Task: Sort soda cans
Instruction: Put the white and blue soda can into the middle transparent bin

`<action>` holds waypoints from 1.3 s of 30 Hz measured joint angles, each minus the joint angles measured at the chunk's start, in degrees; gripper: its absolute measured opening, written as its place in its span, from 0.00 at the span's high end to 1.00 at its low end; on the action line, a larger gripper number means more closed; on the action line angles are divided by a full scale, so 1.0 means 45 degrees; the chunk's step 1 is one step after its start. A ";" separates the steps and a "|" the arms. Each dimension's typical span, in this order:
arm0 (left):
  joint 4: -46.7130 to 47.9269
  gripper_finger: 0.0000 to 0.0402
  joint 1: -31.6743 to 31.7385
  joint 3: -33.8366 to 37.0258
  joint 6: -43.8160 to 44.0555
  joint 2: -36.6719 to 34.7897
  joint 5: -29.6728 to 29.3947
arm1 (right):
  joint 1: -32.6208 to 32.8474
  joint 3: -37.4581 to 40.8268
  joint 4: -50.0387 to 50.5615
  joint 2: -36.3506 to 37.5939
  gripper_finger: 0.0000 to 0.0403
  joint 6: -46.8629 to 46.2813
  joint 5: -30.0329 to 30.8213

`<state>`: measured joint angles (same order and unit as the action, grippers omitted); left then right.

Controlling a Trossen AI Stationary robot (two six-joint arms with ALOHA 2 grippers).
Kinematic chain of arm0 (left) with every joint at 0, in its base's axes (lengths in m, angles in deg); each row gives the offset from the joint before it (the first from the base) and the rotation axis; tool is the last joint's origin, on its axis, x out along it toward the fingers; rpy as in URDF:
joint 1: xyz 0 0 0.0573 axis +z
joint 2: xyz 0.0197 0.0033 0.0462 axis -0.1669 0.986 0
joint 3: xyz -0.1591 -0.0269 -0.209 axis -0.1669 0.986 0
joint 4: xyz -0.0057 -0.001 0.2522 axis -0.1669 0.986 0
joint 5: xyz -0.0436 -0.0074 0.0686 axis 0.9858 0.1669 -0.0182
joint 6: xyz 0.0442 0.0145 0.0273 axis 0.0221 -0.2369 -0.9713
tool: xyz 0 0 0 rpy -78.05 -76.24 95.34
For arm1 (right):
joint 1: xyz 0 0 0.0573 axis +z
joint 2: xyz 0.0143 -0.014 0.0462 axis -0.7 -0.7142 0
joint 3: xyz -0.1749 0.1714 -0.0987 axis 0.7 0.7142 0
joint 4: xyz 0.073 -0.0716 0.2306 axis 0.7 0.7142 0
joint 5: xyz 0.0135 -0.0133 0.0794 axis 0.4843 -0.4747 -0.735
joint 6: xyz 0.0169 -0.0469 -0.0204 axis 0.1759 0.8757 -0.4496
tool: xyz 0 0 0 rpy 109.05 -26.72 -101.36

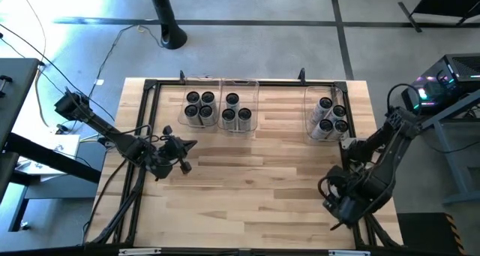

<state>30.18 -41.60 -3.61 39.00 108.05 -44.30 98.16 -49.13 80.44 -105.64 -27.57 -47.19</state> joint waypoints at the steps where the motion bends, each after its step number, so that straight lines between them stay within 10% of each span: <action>1: 0.0039 1.00 0.0000 0.0000 0.0000 0.0000 0.0001 | 0.0000 0.0234 0.0004 0.0009 0.23 -0.0173 -0.0217; 26: 0.0909 1.00 0.0000 0.0005 0.1112 0.0000 0.0247 | -0.0019 0.3069 -0.1253 0.0412 0.23 -0.0357 -0.2413; 39: 0.0906 1.00 0.0003 0.0005 0.1112 0.0000 0.0408 | -0.0433 0.3236 -0.1736 0.0427 0.40 0.0060 -0.0907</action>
<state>34.26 -41.58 -3.59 44.01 108.05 -42.46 96.21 -34.57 72.62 -103.72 -27.30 -51.27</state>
